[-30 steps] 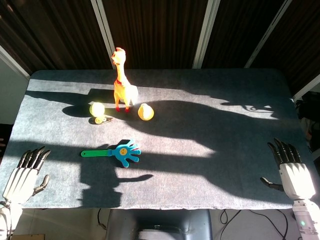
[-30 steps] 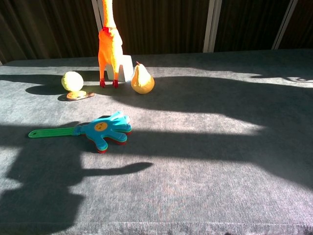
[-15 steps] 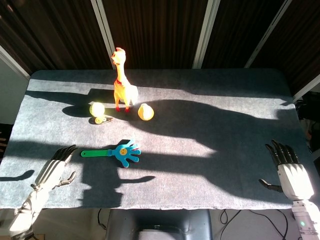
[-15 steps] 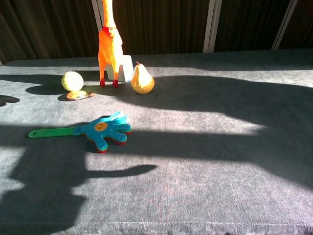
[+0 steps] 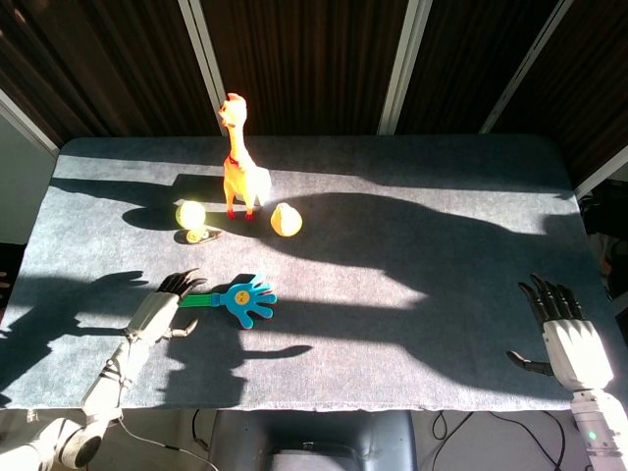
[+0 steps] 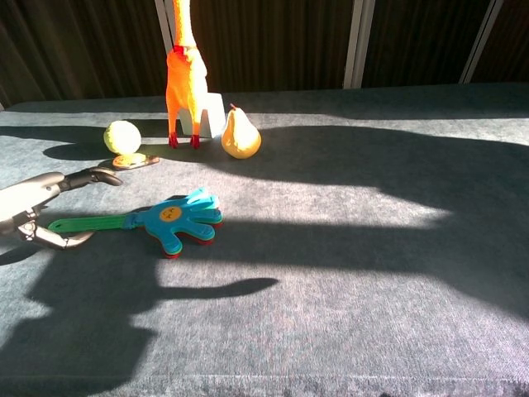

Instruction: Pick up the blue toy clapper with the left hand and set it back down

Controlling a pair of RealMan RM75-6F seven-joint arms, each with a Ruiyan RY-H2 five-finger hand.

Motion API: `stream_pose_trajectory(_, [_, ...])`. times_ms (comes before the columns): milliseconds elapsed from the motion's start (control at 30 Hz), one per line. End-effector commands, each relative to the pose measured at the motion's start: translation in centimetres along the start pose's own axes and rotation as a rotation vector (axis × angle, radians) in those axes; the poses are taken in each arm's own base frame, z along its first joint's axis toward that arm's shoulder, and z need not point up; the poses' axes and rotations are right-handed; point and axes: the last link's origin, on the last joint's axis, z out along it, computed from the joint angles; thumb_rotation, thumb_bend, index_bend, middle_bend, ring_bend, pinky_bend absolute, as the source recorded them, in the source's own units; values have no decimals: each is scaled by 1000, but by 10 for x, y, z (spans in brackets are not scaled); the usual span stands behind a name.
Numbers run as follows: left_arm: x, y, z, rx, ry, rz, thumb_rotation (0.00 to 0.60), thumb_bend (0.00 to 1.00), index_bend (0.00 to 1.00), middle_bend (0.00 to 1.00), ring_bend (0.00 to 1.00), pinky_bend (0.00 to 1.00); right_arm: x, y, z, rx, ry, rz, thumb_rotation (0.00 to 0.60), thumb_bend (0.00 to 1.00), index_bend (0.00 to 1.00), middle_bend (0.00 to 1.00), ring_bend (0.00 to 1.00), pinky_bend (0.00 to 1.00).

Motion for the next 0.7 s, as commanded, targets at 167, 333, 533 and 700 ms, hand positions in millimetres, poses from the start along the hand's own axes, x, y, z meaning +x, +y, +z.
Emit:
stream_pose_trajectory(167, [-13, 10, 20, -6, 6, 5, 600, 412, 234, 0, 0, 0, 2, 1, -1, 1, -2, 9, 560, 0, 0, 0, 0, 0])
stream_pose_trajectory(333, [-19, 13, 28, -2, 7, 3, 600, 410, 265, 0, 0, 0, 5, 3, -3, -3, 4, 15, 562, 0, 0, 0, 0, 0])
stream_pose_trajectory(533, [-24, 13, 33, 8, -9, -6, 600, 410, 277, 0, 0, 0, 7, 5, -4, -8, 9, 20, 562, 0, 0, 0, 0, 0])
stream_pose_trajectory(700, [-25, 12, 36, 15, -11, -9, 600, 411, 319, 0, 0, 0, 10, 6, -5, -13, 13, 22, 561, 0, 0, 0, 0, 0])
